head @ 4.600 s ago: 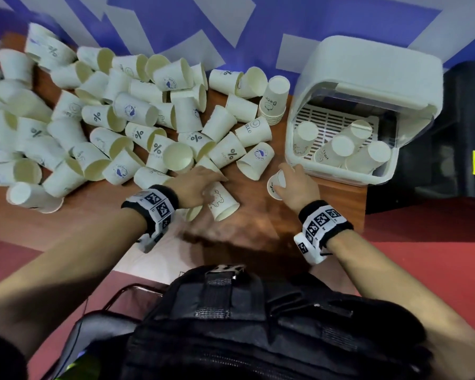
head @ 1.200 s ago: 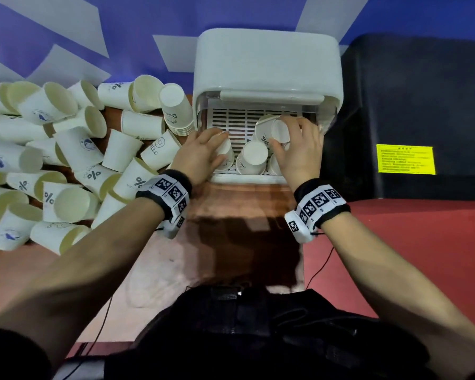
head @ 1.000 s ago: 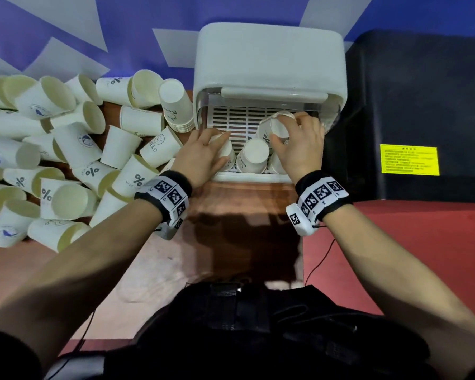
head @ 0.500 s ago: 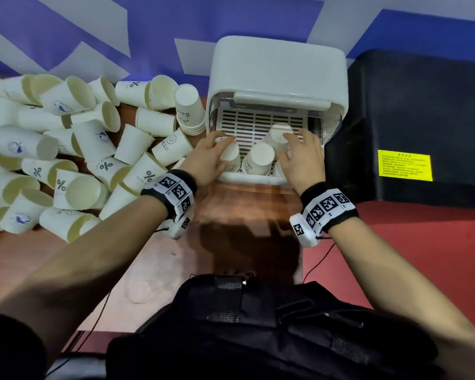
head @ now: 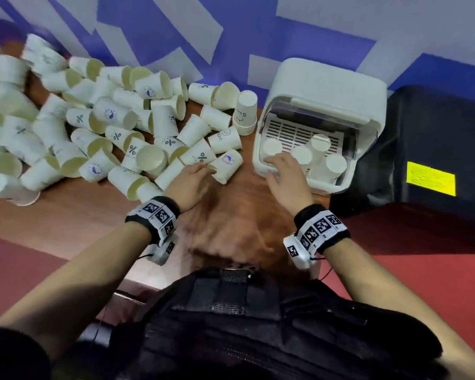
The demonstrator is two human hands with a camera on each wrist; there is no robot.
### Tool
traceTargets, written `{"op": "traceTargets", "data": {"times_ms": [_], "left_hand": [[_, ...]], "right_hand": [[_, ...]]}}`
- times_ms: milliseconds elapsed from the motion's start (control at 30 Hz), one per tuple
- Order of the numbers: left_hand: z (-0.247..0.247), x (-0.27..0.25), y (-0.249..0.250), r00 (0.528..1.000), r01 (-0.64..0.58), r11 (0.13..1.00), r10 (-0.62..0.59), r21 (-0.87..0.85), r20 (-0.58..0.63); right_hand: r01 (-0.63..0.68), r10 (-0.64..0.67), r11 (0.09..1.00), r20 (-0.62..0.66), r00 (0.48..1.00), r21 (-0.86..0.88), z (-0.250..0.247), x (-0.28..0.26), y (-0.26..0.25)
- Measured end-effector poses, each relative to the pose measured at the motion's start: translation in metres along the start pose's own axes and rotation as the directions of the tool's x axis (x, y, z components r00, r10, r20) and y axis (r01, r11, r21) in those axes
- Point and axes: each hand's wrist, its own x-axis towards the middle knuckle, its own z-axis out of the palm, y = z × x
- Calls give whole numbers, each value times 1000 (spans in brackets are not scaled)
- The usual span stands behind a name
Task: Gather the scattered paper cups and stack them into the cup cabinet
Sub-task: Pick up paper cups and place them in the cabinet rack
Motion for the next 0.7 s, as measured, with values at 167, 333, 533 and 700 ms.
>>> {"op": "traceTargets", "data": {"times_ms": [167,333,533,700], "left_hand": [[-24,-36,-43,999,25,1000,-25,9,-37],[-50,-51,-90,995,95,995,-95,21,-18],[-61,-57,-125,962,-162,976,124,143,245],[-64,-57,-133,895,-365,909,284,199,343]], "right_hand": [[-5,-4,998,138,990,63,35,-4,-39],[-38,24,997,206,978,67,78,4,-76],[107,-91,993,290,953,-41,129,30,-115],[198,-101,962,430,897,-187,159,58,-132]]}}
